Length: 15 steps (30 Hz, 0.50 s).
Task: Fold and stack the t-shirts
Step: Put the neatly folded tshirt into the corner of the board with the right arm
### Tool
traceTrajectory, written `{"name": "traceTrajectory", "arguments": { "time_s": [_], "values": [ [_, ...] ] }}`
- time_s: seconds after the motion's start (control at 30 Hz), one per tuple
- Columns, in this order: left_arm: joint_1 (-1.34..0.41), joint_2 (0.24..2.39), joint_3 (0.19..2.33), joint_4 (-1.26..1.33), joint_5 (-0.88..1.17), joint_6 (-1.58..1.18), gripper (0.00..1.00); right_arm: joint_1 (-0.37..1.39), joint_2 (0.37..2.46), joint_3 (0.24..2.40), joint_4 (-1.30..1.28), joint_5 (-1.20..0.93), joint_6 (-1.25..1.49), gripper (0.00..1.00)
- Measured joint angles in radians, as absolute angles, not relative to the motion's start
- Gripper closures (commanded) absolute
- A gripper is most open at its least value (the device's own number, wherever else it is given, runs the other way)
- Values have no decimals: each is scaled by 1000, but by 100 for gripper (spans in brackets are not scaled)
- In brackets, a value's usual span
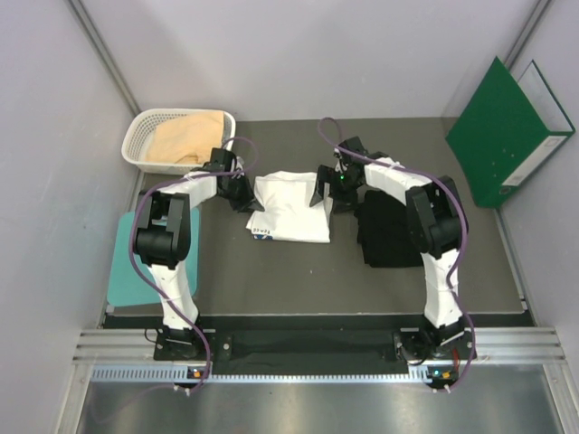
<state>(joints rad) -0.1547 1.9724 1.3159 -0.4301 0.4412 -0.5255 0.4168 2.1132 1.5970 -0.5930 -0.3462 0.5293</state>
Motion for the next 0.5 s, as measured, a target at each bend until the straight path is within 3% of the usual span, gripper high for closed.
{"name": "traceTrajectory", "arguments": {
  "time_s": [0.2, 0.3, 0.33, 0.4, 0.43, 0.47, 0.5],
  "values": [
    [-154, 1972, 1325, -442, 444, -525, 100, 420, 2149, 1613, -561, -397, 562, 19],
    [-152, 1972, 1330, -448, 446, -524, 100, 427, 2164, 1625, -545, -409, 570, 34],
    [-151, 1972, 1332, -451, 448, -524, 100, 429, 2171, 1626, -535, -416, 573, 45],
    [-150, 1972, 1335, -454, 450, -524, 100, 438, 2182, 1626, -514, -421, 574, 57],
    [-149, 1972, 1337, -455, 453, -522, 100, 443, 2189, 1626, -506, -424, 577, 73],
    [-149, 1972, 1339, -456, 456, -521, 100, 447, 2196, 1627, -498, -427, 579, 79],
    [-147, 1972, 1339, -456, 461, -520, 94, 451, 2203, 1631, -495, -427, 574, 84]
  ]
}}
